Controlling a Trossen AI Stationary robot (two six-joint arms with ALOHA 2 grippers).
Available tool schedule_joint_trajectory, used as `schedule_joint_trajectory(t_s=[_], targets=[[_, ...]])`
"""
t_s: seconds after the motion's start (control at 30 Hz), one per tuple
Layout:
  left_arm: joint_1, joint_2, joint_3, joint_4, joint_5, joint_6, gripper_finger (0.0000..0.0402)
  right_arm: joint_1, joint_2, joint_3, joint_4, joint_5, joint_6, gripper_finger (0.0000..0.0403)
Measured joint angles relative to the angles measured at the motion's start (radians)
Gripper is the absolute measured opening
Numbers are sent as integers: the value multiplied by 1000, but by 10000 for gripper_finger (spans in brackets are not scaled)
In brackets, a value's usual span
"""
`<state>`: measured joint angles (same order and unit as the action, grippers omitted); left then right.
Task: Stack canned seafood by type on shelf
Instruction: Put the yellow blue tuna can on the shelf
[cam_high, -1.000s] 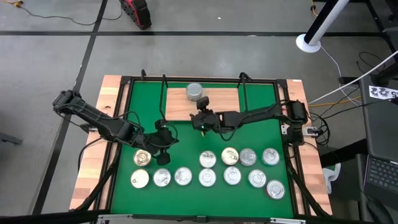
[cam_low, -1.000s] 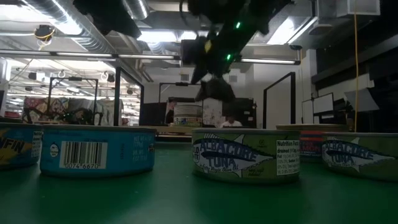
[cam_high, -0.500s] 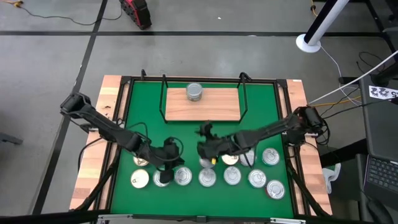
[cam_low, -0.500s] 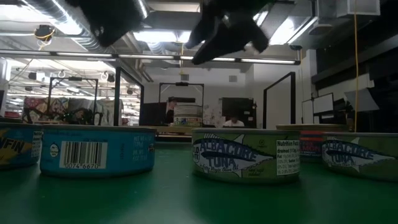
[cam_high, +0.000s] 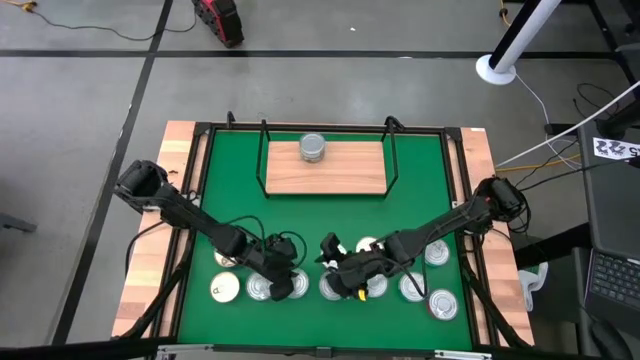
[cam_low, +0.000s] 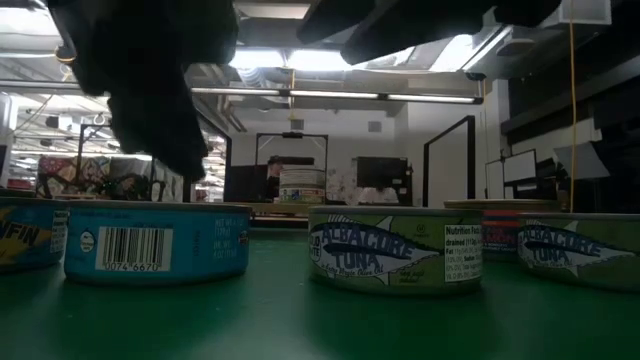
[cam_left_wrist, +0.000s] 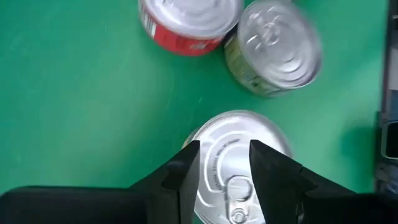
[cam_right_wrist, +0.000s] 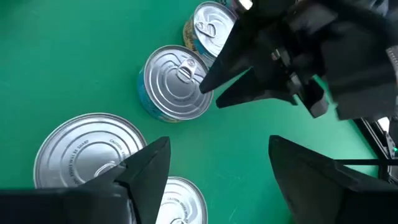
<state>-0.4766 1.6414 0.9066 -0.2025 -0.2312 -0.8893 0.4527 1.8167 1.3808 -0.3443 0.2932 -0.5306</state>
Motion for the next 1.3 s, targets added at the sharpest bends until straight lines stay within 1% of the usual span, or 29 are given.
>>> schedule_joint_trajectory(t_s=[0.27, 0.37, 0.47, 1.0, 1.3], targets=[[27, 30, 0, -37, 14, -81, 131, -1, 0, 0, 2, -3, 1, 271], [34, 30, 0, -57, 42, -92, 131, -1, 0, 0, 2, -3, 1, 271], [34, 30, 0, -49, 63, -84, 131, -1, 0, 0, 2, -3, 1, 271], [32, 30, 0, -55, 101, -92, 130, -1, 0, 0, 2, -3, 1, 271], [34, 70, 3, -56, 126, -93, 125, -1, 1, -1, 3, -3, 1, 271]])
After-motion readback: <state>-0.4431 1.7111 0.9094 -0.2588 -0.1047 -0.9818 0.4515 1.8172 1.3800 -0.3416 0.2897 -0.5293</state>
